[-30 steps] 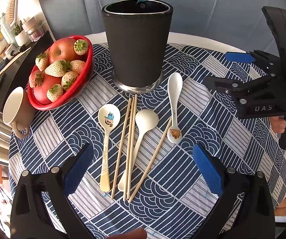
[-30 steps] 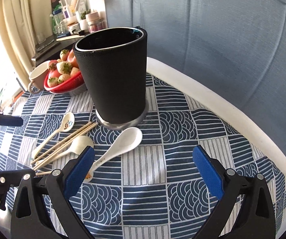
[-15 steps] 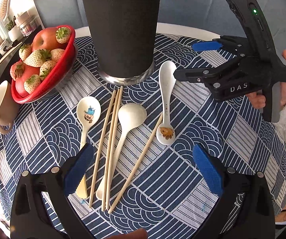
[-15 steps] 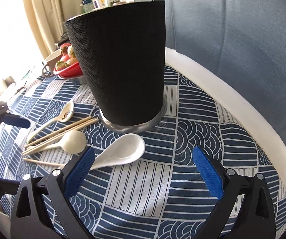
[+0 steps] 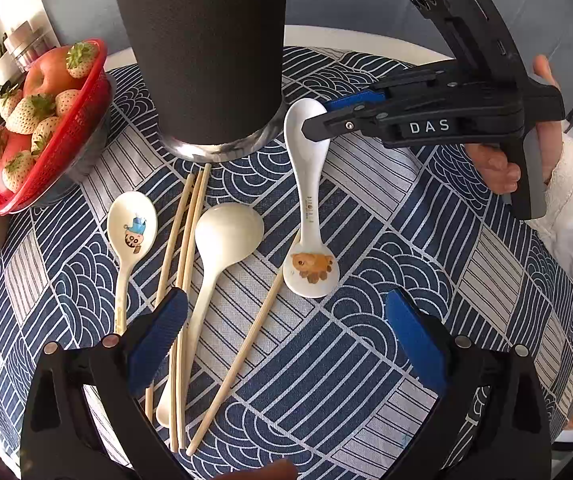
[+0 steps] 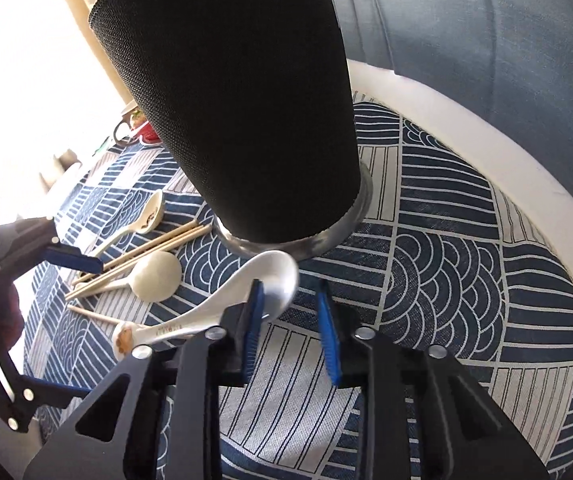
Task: Organize utensils
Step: 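Move the right tool to the white ceramic spoon and close on its handle, then lift the white spoon with the right tool and lower it into the black holder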
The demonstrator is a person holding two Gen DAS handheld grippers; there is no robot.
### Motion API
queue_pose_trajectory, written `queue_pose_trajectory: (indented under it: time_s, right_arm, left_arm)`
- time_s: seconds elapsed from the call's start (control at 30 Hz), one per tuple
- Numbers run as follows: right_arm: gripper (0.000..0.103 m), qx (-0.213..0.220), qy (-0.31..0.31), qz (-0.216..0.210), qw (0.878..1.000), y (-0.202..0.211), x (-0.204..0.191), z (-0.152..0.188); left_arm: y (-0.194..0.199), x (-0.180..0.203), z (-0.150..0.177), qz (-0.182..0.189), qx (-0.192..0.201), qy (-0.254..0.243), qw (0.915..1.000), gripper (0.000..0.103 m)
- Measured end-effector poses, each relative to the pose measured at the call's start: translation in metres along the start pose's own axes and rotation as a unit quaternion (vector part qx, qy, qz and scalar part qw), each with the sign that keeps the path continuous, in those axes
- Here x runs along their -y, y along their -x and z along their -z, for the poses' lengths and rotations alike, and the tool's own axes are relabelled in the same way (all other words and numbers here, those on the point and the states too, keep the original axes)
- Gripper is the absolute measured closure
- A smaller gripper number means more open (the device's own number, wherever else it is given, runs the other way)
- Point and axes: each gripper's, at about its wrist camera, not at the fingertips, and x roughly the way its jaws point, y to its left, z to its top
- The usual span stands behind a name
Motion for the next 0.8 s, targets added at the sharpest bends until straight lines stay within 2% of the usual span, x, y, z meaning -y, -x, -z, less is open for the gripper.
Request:
queue_pose_trajectory:
  time_s: [0.1, 0.27, 0.33, 0.5, 0.57, 0.67, 0.73, 0.8]
  right_arm:
    - [0.093, 0.008, -0.009, -0.016, 1.0, 0.005, 0.001, 0.001]
    - [0.097, 0.019, -0.043, -0.036, 0.998, 0.012, 0.005, 0.005]
    - [0.097, 0.021, -0.053, -0.036, 0.998, 0.013, 0.003, 0.007]
    - [0.098, 0.033, -0.08, -0.051, 0.995, 0.022, 0.003, 0.007]
    - [0.098, 0.041, -0.078, -0.051, 0.995, 0.03, -0.001, 0.006]
    - [0.098, 0.056, -0.084, -0.057, 0.993, 0.04, -0.005, 0.003]
    - [0.098, 0.065, -0.089, -0.063, 0.992, 0.046, -0.008, 0.0]
    - [0.098, 0.071, -0.088, -0.066, 0.991, 0.051, -0.012, -0.003]
  left_arm:
    - [-0.005, 0.004, -0.006, 0.005, -0.002, -0.001, 1.0, 0.006]
    - [-0.01, 0.007, -0.016, 0.031, 0.0, -0.004, 0.9995, 0.007]
    - [-0.015, 0.009, -0.02, 0.03, -0.003, -0.007, 0.9995, 0.012]
    - [-0.019, 0.011, -0.027, 0.026, 0.006, -0.014, 0.9995, 0.015]
    - [-0.02, 0.013, -0.027, 0.024, 0.002, -0.021, 0.9995, 0.02]
    - [-0.023, 0.015, -0.027, 0.032, -0.007, -0.022, 0.9992, 0.034]
    - [-0.023, 0.014, -0.028, 0.037, -0.008, -0.017, 0.9992, 0.036]
    - [-0.021, 0.011, -0.029, 0.038, -0.006, -0.012, 0.9992, 0.05]
